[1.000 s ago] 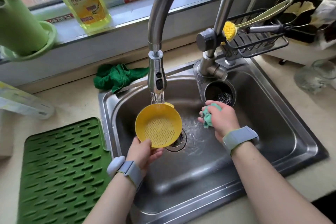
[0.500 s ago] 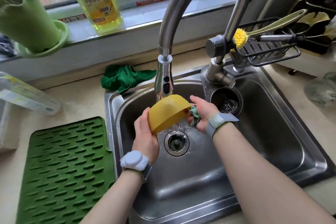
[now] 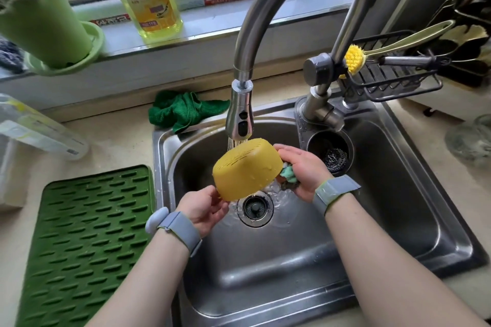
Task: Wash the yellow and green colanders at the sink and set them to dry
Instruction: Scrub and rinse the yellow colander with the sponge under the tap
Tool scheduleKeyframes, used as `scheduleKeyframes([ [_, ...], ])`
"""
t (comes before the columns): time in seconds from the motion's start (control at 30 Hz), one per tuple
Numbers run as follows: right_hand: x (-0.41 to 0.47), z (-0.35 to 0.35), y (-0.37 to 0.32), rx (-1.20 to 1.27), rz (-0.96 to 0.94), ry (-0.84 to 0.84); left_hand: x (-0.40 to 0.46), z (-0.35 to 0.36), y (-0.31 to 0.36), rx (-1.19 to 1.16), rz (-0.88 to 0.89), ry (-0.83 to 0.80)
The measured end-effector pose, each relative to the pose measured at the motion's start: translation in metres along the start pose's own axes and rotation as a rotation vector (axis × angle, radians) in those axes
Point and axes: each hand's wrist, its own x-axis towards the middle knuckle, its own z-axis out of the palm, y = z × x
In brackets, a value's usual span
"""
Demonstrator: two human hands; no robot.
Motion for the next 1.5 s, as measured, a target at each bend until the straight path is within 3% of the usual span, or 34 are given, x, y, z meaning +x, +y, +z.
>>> scheduleKeyframes([
  [0.07,-0.002,-0.011,0.001,-0.066,0.019,-0.026,-0.003,-0.005,-0.002,0.113,0.087,-0.001],
  [0.17,-0.010,-0.021,0.007,-0.227,0.038,0.127,-0.005,-0.020,-0.002,0.364,0.314,0.133],
  [0.27,-0.013,-0.015,0.018,-0.283,0.052,0.164,-0.013,-0.028,-0.006,0.829,0.573,0.272],
  [0.33,-0.010,-0.007,0.024,-0.567,-0.024,0.234,-0.019,-0.029,-0.012,1.059,0.690,0.306],
  [0.43,-0.013,0.001,0.023,-1.000,-0.183,0.294,-0.026,-0.030,-0.018,1.153,0.741,0.294],
  [0.63,-0.010,0.003,0.025,-1.261,-0.150,0.311,-0.033,-0.029,-0.028,1.231,0.823,0.323],
  [0.93,-0.015,0.006,0.019,-1.264,-0.122,0.329,-0.049,-0.039,-0.028,1.140,0.873,0.353],
  [1.17,-0.030,0.043,0.015,-1.066,-0.222,0.216,-0.067,-0.101,0.005,0.890,0.859,0.351],
  [1.37,-0.044,0.058,0.021,-1.067,-0.235,0.180,-0.081,-0.155,0.037,0.525,0.719,0.328],
  [1.4,-0.060,0.111,0.041,-1.100,-0.273,0.160,-0.097,-0.213,0.054,0.426,0.706,0.338],
  [1.5,-0.069,0.126,0.042,-1.084,-0.259,0.154,-0.080,-0.239,0.065,0.379,0.579,0.412],
])
